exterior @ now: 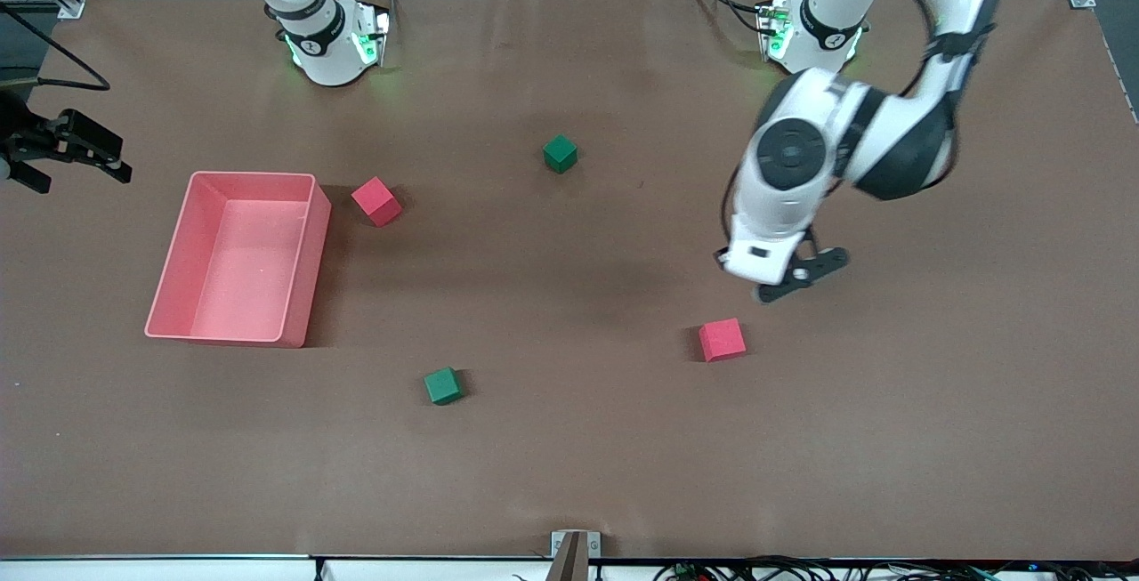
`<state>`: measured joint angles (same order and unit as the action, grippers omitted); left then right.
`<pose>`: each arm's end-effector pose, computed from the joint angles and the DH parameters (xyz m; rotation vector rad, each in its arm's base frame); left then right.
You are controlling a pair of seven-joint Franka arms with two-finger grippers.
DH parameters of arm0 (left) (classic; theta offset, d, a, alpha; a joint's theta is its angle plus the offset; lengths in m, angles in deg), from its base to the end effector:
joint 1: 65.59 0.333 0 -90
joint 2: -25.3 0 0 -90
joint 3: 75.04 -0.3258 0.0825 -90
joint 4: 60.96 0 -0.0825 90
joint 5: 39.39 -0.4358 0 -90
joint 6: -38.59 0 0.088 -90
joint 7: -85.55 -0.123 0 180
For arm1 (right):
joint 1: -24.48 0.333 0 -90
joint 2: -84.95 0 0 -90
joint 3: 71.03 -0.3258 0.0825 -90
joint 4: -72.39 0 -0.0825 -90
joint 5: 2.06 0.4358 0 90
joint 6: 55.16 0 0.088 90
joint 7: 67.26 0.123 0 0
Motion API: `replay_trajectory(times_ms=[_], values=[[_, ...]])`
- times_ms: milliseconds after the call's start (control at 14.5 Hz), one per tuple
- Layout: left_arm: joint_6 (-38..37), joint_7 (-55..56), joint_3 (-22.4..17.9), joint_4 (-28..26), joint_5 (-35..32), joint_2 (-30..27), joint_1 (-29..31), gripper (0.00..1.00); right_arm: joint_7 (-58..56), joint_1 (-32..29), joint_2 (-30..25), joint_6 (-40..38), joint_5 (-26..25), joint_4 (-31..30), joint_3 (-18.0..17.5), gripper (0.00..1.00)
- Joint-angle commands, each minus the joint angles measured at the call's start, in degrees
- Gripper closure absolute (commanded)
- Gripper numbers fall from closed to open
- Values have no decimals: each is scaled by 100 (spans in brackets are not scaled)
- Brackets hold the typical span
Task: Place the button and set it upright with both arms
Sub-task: 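Carry the button with the left gripper past the red cube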
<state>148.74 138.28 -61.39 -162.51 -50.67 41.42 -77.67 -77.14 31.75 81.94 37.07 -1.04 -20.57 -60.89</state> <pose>0.6103 -0.2665 0.3656 -2.9179 -0.5869 0.0320 0.5933 -0.0302 0.6257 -3.1126 -0.1902 -0.0651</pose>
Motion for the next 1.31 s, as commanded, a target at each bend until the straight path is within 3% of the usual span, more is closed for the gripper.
replay_trajectory(times_ms=[0, 138, 414, 829, 1243], values=[[-151, -1015, 77, -358, 433, -574, 793, 100, -22, 55, -50, 32, -32, -82, -12, 0], [-178, -1194, 77, -366, 496, -689, 1311, 100, -22, 55, -50, 23, -32, -82, -12, 0], [-248, -1247, 33, -366, 373, -725, 1727, 100, -22, 46, -41, 49, -32, -82, -12, 0], [23, -1098, 15, -410, -531, -558, 2412, 100, -4, 29, -33, 67, -14, -30, -4, 0], [639, 928, 24, -472, -2051, 92, 2369, 100, -4, 29, 3, 94, -14, -21, -4, 0]])
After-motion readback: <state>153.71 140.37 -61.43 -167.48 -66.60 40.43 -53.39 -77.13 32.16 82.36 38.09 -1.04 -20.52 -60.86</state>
